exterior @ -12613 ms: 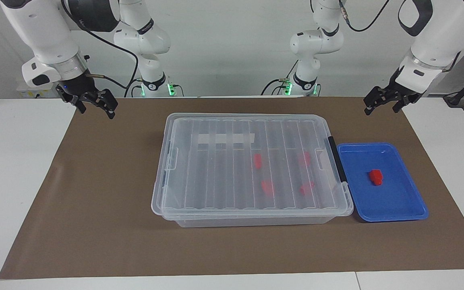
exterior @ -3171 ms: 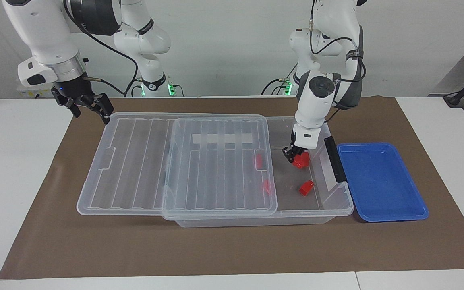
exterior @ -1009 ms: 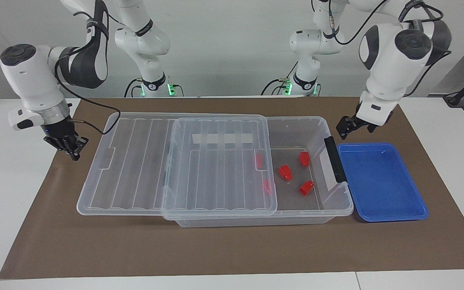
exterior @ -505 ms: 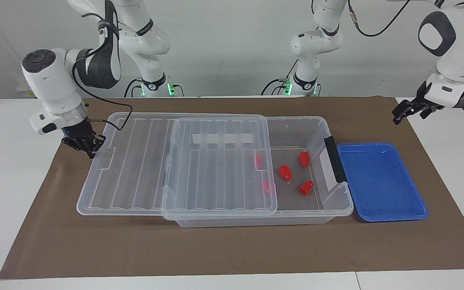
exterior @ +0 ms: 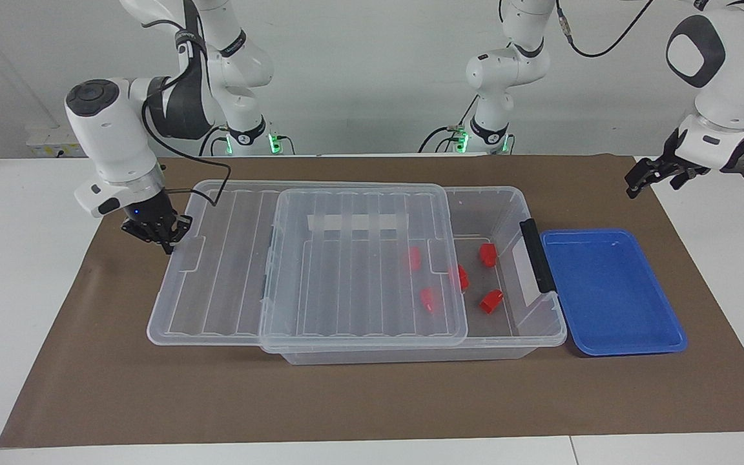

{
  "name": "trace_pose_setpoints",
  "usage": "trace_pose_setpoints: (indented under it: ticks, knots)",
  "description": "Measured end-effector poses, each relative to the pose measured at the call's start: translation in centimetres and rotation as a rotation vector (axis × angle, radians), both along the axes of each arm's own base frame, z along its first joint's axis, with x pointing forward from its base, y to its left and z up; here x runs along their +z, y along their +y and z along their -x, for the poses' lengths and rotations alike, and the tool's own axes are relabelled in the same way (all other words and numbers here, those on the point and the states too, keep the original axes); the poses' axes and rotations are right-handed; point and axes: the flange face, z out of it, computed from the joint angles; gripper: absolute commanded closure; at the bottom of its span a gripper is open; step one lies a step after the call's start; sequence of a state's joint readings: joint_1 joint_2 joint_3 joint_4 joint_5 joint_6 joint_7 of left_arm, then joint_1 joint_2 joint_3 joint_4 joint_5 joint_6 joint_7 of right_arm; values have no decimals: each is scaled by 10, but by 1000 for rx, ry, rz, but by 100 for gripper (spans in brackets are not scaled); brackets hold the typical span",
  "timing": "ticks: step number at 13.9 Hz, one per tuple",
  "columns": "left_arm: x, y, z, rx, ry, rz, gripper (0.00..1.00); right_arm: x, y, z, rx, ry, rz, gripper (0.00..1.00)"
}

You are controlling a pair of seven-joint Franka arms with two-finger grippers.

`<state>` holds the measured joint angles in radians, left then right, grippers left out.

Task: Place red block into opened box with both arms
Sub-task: 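Slide the clear lid back toward the blue tray with the right gripper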

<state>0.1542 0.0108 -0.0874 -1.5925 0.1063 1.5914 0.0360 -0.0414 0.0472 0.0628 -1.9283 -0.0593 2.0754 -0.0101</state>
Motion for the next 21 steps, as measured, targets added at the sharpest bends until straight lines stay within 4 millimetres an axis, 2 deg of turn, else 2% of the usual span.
trace_pose_setpoints:
  ticks: [3,9,11,15,18,21]
  knots:
    - [17,-11,13,-14,-9,-4,0,0,13,1,23,3,0,100]
    - [14,-15,15,-33,1,3,0,1,46,4,50,4,-38,100]
    - [16,-28,11,-65,-34,25,0,1,59,5,58,4,-39,100]
    - [19,-69,0,-148,-129,29,0,0,89,9,94,6,-42,100]
    - [19,-66,0,-143,-128,29,0,0,105,12,116,0,-44,100]
    - [17,-65,0,-141,-126,30,0,-1,128,16,143,-8,-72,100]
